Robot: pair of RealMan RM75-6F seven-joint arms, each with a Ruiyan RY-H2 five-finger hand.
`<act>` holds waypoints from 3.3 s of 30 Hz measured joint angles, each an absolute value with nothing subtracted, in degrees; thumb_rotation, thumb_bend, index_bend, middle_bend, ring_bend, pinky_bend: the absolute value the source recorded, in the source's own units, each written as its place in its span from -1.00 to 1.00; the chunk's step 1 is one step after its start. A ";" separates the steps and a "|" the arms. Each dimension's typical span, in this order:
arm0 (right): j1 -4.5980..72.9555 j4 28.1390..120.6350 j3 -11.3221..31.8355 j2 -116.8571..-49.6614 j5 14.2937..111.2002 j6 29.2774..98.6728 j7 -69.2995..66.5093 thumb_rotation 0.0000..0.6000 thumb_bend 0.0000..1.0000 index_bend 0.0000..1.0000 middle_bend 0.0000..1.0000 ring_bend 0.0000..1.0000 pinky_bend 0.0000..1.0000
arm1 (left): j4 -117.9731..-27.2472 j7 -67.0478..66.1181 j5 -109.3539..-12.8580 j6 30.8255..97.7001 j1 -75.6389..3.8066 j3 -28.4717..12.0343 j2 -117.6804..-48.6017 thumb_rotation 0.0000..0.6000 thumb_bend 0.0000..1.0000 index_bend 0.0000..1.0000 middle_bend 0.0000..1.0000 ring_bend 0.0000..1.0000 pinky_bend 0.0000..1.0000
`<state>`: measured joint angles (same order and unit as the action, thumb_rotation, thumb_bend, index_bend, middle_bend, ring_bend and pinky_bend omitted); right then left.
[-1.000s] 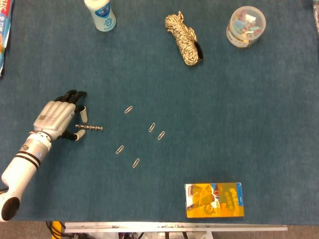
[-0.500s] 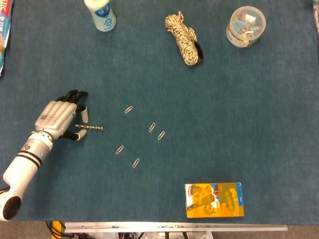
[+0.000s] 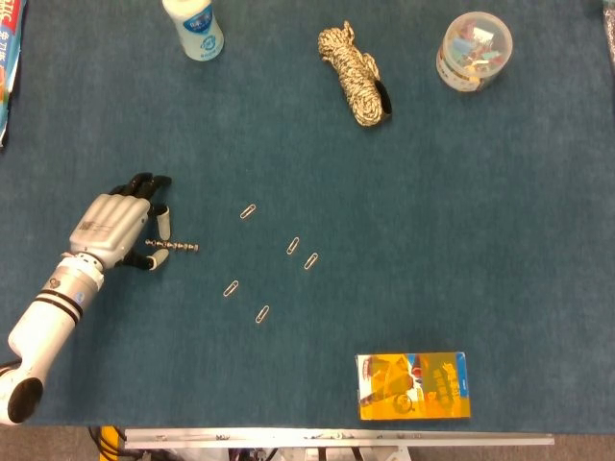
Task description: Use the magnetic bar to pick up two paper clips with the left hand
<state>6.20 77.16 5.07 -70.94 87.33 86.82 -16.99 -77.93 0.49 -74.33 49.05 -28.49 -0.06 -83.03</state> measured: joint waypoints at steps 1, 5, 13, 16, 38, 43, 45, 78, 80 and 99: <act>6.21 77.14 5.07 -70.95 87.33 86.80 -17.00 1.00 -0.81 -0.19 -0.39 -0.59 -0.39 | -77.92 0.51 -74.33 49.04 -28.49 -0.04 -83.04 1.00 -0.46 0.05 -0.79 -0.93 -0.67; 6.25 77.13 5.09 -70.97 87.37 86.77 -16.98 1.00 -0.81 -0.19 -0.39 -0.59 -0.39 | -77.88 0.60 -74.34 49.01 -28.53 -0.02 -83.07 1.00 -0.46 0.07 -0.79 -0.93 -0.67; 6.21 77.10 5.06 -71.01 87.36 86.77 -17.00 1.00 -0.80 -0.19 -0.39 -0.59 -0.39 | -77.59 0.64 -74.23 48.77 -28.66 0.02 -83.24 1.00 -0.46 0.08 -0.78 -0.93 -0.67; 6.20 77.12 5.09 -70.99 87.35 86.82 -16.99 1.00 -0.81 -0.19 -0.39 -0.59 -0.39 | -77.49 0.71 -74.17 48.63 -28.71 0.06 -83.24 1.00 -0.46 0.08 -0.78 -0.93 -0.67; 6.23 77.16 5.08 -71.00 87.50 86.88 -17.09 1.00 -0.81 -0.19 -0.39 -0.59 -0.39 | -76.96 0.96 -73.57 47.56 -29.09 0.11 -83.28 1.00 -0.42 0.07 -0.78 -0.93 -0.67; 6.25 77.13 5.08 -70.98 87.51 86.84 -17.10 1.00 -0.81 -0.19 -0.39 -0.59 -0.39 | -76.87 1.28 -73.42 47.18 -29.18 0.13 -83.30 1.00 -0.34 0.09 -0.78 -0.93 -0.67; 6.26 77.14 5.09 -70.96 87.53 86.87 -17.13 1.00 -0.81 -0.19 -0.39 -0.59 -0.39 | -76.84 1.40 -73.39 47.02 -29.23 0.14 -83.31 1.00 -0.33 0.09 -0.78 -0.93 -0.67; 6.08 76.68 5.24 -71.23 87.46 87.29 -17.76 1.00 -0.81 -0.19 -0.39 -0.59 -0.39 | -84.94 -4.34 -75.59 52.91 -27.83 0.86 -78.67 1.00 -0.31 0.12 -0.77 -0.93 -0.67; 6.07 76.74 5.25 -71.19 87.51 87.37 -17.74 1.00 -0.80 -0.19 -0.39 -0.59 -0.39 | -85.49 -5.30 -75.67 53.58 -27.71 0.83 -78.42 1.00 -0.31 0.12 -0.77 -0.93 -0.67; 5.82 76.87 5.24 -71.07 87.66 87.90 -17.86 1.00 -0.81 -0.19 -0.39 -0.59 -0.39 | -90.22 -12.24 -73.18 53.29 -31.53 -3.11 -77.48 1.00 -0.31 0.12 -0.77 -0.92 -0.67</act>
<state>5.82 76.87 5.24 -71.07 87.66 87.90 -17.86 -90.22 -12.24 -73.18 53.29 -31.53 -3.11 -77.48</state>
